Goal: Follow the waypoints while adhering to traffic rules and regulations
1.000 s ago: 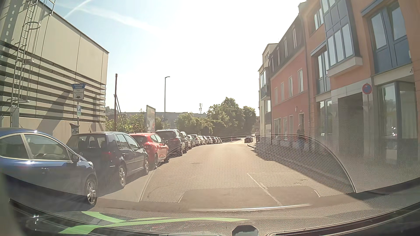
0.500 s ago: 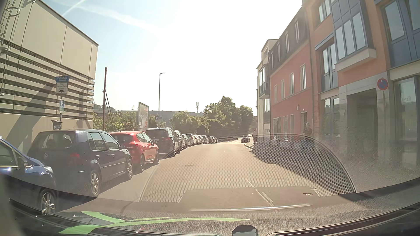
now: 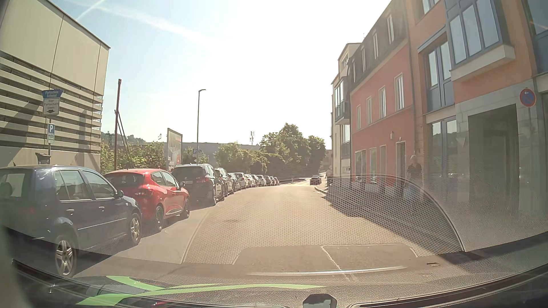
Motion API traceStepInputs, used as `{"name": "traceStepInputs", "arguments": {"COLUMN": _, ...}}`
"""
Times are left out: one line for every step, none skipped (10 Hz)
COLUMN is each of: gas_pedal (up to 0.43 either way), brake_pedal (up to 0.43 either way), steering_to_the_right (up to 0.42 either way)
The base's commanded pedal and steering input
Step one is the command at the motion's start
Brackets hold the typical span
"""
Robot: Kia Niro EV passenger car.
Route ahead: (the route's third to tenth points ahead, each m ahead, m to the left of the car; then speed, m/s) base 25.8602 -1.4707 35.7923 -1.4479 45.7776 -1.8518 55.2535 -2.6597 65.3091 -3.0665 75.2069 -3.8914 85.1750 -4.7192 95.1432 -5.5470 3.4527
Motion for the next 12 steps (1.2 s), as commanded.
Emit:
{"name": "traceStepInputs", "arguments": {"gas_pedal": 0.130, "brake_pedal": 0.000, "steering_to_the_right": 0.033}}
{"name": "traceStepInputs", "arguments": {"gas_pedal": 0.150, "brake_pedal": 0.000, "steering_to_the_right": 0.030}}
{"name": "traceStepInputs", "arguments": {"gas_pedal": 0.150, "brake_pedal": 0.000, "steering_to_the_right": 0.027}}
{"name": "traceStepInputs", "arguments": {"gas_pedal": 0.157, "brake_pedal": 0.000, "steering_to_the_right": 0.025}}
{"name": "traceStepInputs", "arguments": {"gas_pedal": 0.157, "brake_pedal": 0.000, "steering_to_the_right": 0.024}}
{"name": "traceStepInputs", "arguments": {"gas_pedal": 0.157, "brake_pedal": 0.000, "steering_to_the_right": 0.024}}
{"name": "traceStepInputs", "arguments": {"gas_pedal": 0.150, "brake_pedal": 0.000, "steering_to_the_right": 0.023}}
{"name": "traceStepInputs", "arguments": {"gas_pedal": 0.130, "brake_pedal": 0.000, "steering_to_the_right": 0.019}}
{"name": "traceStepInputs", "arguments": {"gas_pedal": 0.118, "brake_pedal": 0.000, "steering_to_the_right": 0.014}}
{"name": "traceStepInputs", "arguments": {"gas_pedal": 0.098, "brake_pedal": 0.000, "steering_to_the_right": 0.007}}
{"name": "traceStepInputs", "arguments": {"gas_pedal": 0.087, "brake_pedal": 0.000, "steering_to_the_right": 0.006}}
{"name": "traceStepInputs", "arguments": {"gas_pedal": 0.079, "brake_pedal": 0.000, "steering_to_the_right": 0.006}}
